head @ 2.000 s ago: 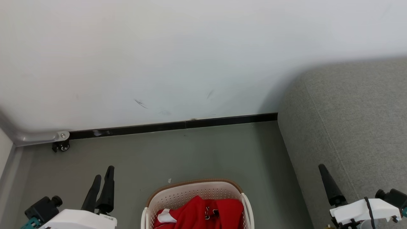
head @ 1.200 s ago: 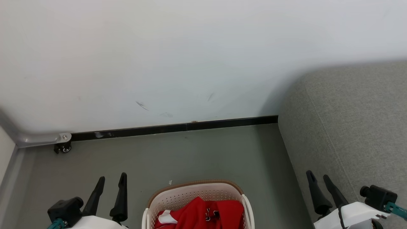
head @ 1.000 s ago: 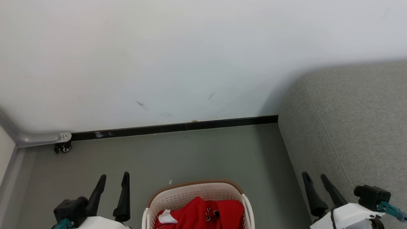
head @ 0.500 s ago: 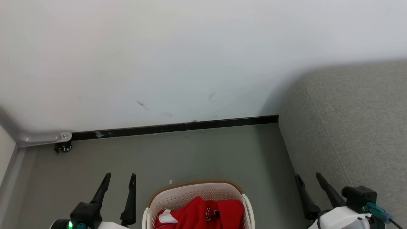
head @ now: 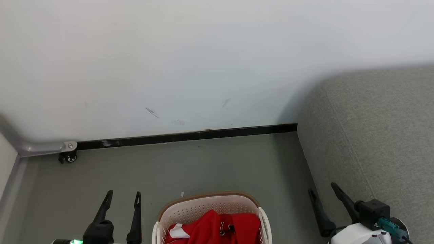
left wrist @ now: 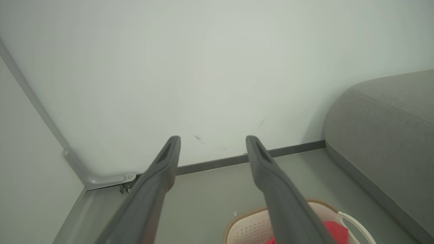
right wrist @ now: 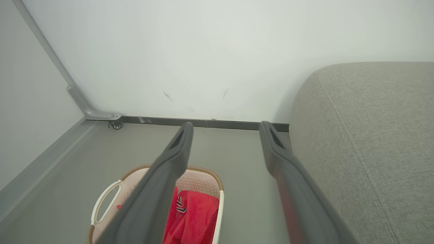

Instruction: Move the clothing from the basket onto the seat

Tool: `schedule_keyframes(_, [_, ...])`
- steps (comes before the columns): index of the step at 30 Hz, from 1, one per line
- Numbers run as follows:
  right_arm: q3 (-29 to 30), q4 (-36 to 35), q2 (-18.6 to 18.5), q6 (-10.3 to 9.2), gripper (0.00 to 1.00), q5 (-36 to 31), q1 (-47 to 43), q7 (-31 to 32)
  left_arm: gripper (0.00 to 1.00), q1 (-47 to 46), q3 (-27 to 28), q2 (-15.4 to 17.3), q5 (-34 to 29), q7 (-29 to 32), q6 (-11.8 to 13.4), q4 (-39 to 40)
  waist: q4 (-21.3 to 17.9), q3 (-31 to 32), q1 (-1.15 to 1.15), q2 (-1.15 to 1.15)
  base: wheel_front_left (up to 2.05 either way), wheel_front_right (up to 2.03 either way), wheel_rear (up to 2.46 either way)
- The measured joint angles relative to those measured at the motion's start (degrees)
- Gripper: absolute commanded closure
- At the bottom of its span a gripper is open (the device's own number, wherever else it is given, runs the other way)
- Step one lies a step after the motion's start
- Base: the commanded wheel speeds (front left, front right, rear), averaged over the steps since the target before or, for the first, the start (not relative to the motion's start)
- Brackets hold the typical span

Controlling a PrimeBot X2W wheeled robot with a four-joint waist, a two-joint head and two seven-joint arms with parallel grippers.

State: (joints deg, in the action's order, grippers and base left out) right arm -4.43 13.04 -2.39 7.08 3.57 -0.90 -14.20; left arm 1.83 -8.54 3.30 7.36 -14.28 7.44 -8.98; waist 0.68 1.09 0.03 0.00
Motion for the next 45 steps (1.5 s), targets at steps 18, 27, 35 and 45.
schedule_keyframes(18, [-0.02, 0.0, 0.0, 0.0, 0.0, 0.49, 0.0, 0.0, 0.0, -0.08, 1.02, -0.11, 0.18, 0.0, 0.48, -1.58, -0.01, -0.28, -0.01, 0.0, 0.0, 0.0, 0.0])
schedule_keyframes(27, [-0.25, -0.05, 0.0, 0.0, 0.0, 0.64, 0.02, 0.0, 0.0, -0.23, 1.41, -0.14, 0.14, 0.0, 0.49, -1.7, 0.05, -0.85, -0.01, 0.0, 0.0, 0.0, 0.0])
schedule_keyframes(35, [-1.18, -0.19, 0.0, 0.0, 0.0, 0.47, 0.05, 0.0, 0.0, -0.59, 1.31, 0.29, -0.67, 0.0, 0.54, -1.91, 0.0, -1.63, -0.01, 0.0, 0.0, 0.0, 0.0])
schedule_keyframes(45, [-0.76, -1.8, 0.01, 0.0, 0.0, -0.05, 1.54, -0.01, 0.0, -3.29, -1.04, 1.78, -3.33, 0.0, -0.45, -4.6, -0.42, -3.26, -0.01, 0.0, 0.0, 0.0, 0.0])
